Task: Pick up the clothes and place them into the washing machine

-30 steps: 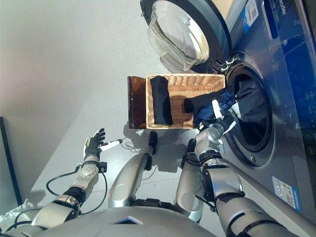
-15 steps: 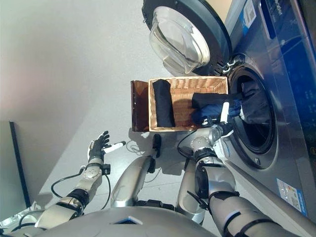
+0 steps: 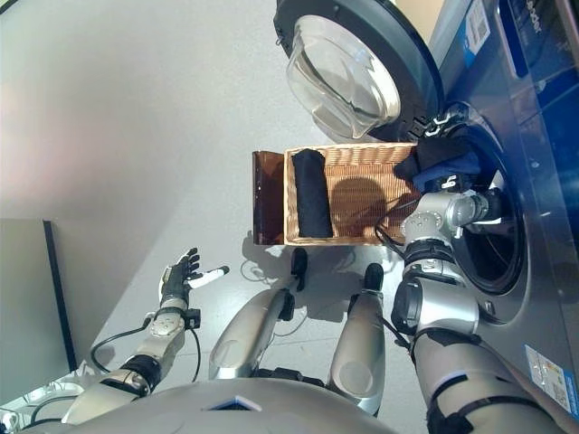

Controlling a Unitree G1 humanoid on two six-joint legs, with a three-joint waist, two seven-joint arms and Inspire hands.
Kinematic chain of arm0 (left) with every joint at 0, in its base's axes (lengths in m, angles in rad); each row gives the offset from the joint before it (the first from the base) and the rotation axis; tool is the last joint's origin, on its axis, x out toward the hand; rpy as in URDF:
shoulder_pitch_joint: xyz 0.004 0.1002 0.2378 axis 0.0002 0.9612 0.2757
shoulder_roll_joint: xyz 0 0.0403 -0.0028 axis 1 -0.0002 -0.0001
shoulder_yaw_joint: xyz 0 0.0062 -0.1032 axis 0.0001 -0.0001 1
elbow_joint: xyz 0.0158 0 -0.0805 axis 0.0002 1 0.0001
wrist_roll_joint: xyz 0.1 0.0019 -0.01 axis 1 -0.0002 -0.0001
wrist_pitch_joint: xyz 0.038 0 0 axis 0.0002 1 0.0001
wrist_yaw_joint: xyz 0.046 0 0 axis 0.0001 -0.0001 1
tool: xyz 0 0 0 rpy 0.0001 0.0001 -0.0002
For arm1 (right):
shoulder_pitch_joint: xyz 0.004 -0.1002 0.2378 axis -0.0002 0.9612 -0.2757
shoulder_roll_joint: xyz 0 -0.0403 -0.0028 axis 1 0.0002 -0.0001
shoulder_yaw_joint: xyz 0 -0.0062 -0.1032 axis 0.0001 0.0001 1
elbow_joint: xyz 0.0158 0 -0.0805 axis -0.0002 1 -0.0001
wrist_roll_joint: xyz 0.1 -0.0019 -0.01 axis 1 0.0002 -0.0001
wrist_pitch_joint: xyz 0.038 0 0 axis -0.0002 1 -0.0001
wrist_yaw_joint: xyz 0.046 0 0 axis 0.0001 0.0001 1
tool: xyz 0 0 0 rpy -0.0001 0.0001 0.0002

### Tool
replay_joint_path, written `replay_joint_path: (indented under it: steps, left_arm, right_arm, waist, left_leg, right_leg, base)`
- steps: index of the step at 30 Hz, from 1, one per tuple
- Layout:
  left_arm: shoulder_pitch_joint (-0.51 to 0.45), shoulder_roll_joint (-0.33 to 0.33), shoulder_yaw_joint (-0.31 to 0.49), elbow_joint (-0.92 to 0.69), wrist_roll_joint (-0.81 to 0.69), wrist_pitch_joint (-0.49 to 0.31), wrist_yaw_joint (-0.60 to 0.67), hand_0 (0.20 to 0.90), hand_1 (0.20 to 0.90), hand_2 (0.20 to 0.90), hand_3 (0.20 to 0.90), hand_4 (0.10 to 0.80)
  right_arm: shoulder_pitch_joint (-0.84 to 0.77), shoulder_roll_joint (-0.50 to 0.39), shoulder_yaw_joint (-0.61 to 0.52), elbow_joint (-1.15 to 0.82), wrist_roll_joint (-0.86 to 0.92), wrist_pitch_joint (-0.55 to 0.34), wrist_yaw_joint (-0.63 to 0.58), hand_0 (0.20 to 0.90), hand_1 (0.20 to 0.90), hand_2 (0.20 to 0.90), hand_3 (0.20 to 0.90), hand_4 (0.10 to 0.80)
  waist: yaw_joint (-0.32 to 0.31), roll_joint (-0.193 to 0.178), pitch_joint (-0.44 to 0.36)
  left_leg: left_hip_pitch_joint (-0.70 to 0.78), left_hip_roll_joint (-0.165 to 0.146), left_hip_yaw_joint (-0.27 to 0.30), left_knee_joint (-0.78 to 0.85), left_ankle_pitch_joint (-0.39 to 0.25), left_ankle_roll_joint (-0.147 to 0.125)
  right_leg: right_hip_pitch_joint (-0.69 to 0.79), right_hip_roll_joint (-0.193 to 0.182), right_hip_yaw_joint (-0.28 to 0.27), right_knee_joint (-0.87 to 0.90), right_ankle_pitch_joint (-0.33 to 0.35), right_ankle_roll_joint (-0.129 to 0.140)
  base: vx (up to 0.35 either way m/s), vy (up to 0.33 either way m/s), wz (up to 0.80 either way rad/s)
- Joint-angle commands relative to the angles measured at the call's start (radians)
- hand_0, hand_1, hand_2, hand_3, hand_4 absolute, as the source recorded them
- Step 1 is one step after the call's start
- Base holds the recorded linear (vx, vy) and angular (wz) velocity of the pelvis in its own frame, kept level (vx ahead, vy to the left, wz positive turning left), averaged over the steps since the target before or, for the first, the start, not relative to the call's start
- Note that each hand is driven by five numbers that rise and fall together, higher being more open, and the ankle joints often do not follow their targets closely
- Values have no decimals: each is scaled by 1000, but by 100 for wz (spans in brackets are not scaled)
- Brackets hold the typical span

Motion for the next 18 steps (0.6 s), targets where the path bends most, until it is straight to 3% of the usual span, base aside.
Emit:
replay_joint_path:
  steps: [1,9,13,18]
  left_arm:
    - [-22,58,-4,8,-8,-58,17,900,900,900,900,800]
    - [-13,67,-15,-7,-5,-71,9,900,900,900,900,800]
    - [-19,65,-22,-8,-7,-68,10,900,900,900,900,800]
    - [-13,50,-29,-19,-27,-65,-3,900,900,900,900,800]
  right_arm:
    - [-137,-230,54,-122,-209,-107,-8,200,200,200,200,300]
    - [-208,-364,110,-98,-344,-54,-79,200,200,200,200,300]
    - [-259,-372,138,9,-253,-37,-19,200,200,200,200,300]
    - [-270,-339,95,41,-50,-70,89,200,200,200,200,300]
  waist:
    - [14,-18,-79]
    - [28,-1,-81]
    - [38,13,-76]
    - [45,40,-73]
  left_leg:
    - [-30,-54,-13,61,-88,-35]
    - [-22,-54,-19,40,-80,-43]
    - [-27,-57,-17,39,-78,-43]
    - [-41,-61,-15,30,-62,-47]
  right_leg:
    - [49,9,9,-146,94,-49]
    - [47,12,5,-140,81,-51]
    - [37,11,7,-136,82,-52]
    - [15,6,4,-135,90,-54]
  base:
    - [0,0,0]
    - [6,-8,1]
    - [-22,5,-1]
    - [-10,11,-2]
